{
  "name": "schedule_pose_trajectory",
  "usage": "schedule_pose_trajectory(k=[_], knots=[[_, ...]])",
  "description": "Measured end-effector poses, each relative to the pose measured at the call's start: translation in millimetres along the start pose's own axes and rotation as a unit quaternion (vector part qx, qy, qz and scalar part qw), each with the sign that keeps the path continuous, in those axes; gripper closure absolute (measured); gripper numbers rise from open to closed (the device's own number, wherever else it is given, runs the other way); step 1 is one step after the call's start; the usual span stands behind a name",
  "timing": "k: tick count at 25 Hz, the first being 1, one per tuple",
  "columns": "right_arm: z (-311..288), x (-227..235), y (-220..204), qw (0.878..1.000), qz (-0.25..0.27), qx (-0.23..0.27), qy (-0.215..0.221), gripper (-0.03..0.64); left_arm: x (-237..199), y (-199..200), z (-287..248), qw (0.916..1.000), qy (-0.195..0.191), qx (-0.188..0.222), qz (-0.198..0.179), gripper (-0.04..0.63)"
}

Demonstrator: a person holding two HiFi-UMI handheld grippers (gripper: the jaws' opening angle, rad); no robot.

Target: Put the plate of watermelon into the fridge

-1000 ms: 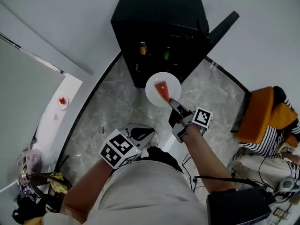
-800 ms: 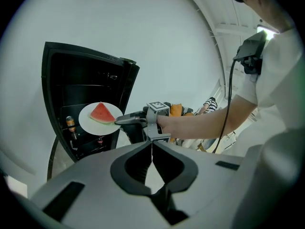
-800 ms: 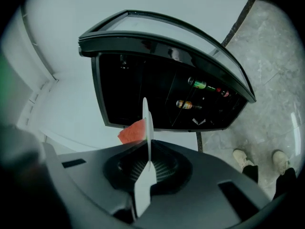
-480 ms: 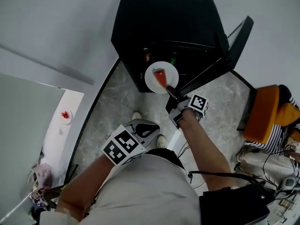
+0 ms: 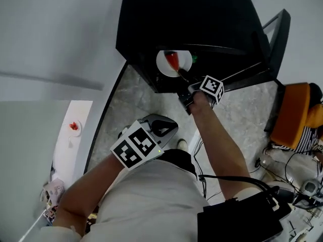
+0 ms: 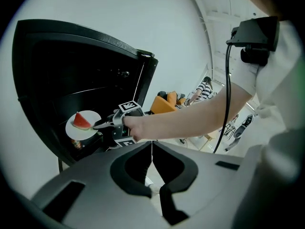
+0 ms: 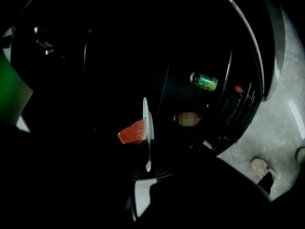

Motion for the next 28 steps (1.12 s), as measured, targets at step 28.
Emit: schedule_pose_trajectory(k=[28], knots=[[-73,30,32,0.997,0.051,0.033,-0.049,0.592,-27,-13,-32,0.9981,-0.041,-0.021,-0.041,0.583]])
Point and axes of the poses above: the fingertips, and each gripper's own axes: z backward along the fingers, x to its right, y out of its top, the point moved 7 cm from there along z, backward along the fingers, and after that the axes turned 11 degrees about x, right-handed, at the moved point
